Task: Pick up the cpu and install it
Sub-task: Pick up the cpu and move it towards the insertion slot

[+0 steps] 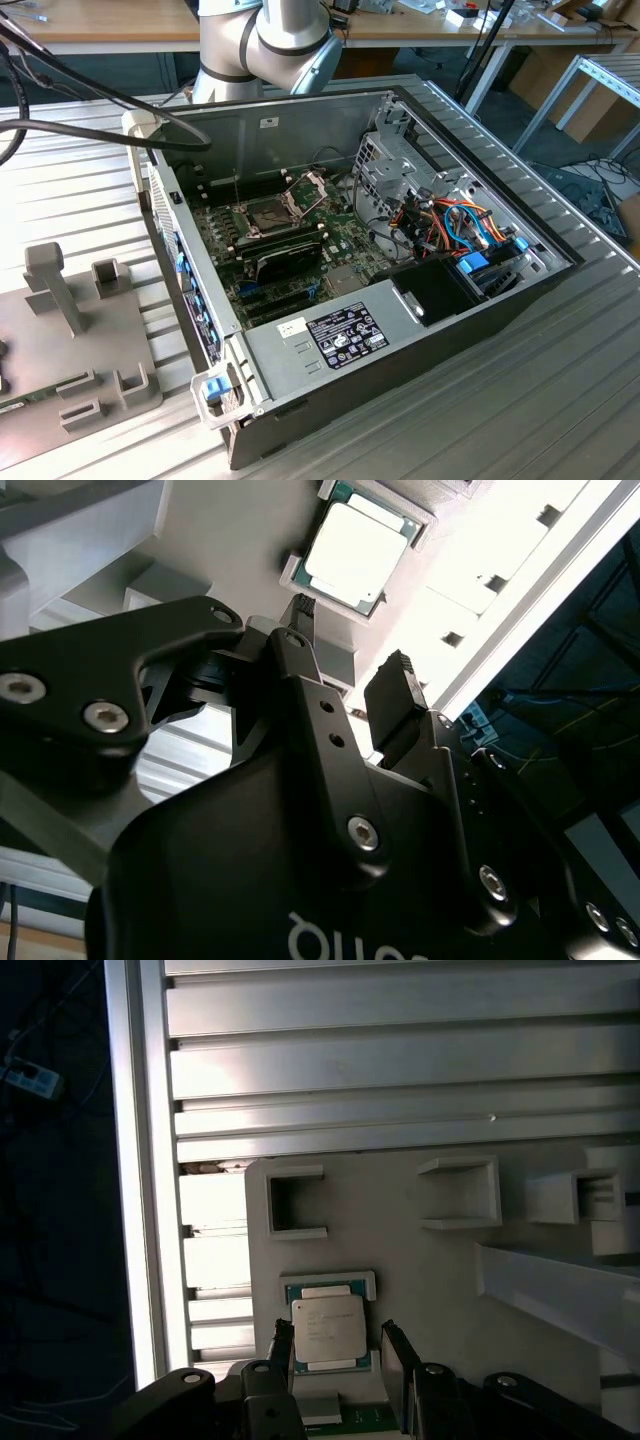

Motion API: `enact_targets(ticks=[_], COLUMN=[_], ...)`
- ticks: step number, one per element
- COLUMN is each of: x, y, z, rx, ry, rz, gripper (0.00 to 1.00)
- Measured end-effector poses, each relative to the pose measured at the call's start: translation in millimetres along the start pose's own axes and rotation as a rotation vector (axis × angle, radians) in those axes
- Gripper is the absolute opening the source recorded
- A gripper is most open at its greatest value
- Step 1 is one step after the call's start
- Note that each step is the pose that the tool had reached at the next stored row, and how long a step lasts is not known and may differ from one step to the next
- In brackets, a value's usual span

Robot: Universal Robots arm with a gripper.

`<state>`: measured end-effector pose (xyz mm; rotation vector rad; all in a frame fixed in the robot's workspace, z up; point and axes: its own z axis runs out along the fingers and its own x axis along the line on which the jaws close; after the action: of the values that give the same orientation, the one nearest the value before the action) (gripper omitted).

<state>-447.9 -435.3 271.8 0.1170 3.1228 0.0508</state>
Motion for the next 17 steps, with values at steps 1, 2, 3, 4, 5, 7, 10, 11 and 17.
enact_targets(ticks=[1,2,3,4,5,7,10,11,17], x=[0.0,0.0,0.0,0.0,0.0,0.1,0.1,0.1,0.2], y=[0.0,0.0,0.0,0.0,0.0,-0.1,-0.2,-0.2,-0.5], z=[0.2,0.3,0.4,0.6,1.4,2.6,6.2,7.5,16.5], rx=[0.0001,0.0003,0.0004,0.0005,0.0005,0.0014,0.0022,0.0024,0.0067], ry=[0.0000,0.0000,0.0000,0.0000,-0.0003,-0.0001,-0.0002,-0.0002,-0.0003], rz=[0.000,0.000,0.000,0.000,0.000,0.000,0.000,0.000,0.000], gripper=[0.48,0.48,0.48,0.48,0.48,0.48,0.48,0.48,0.48])
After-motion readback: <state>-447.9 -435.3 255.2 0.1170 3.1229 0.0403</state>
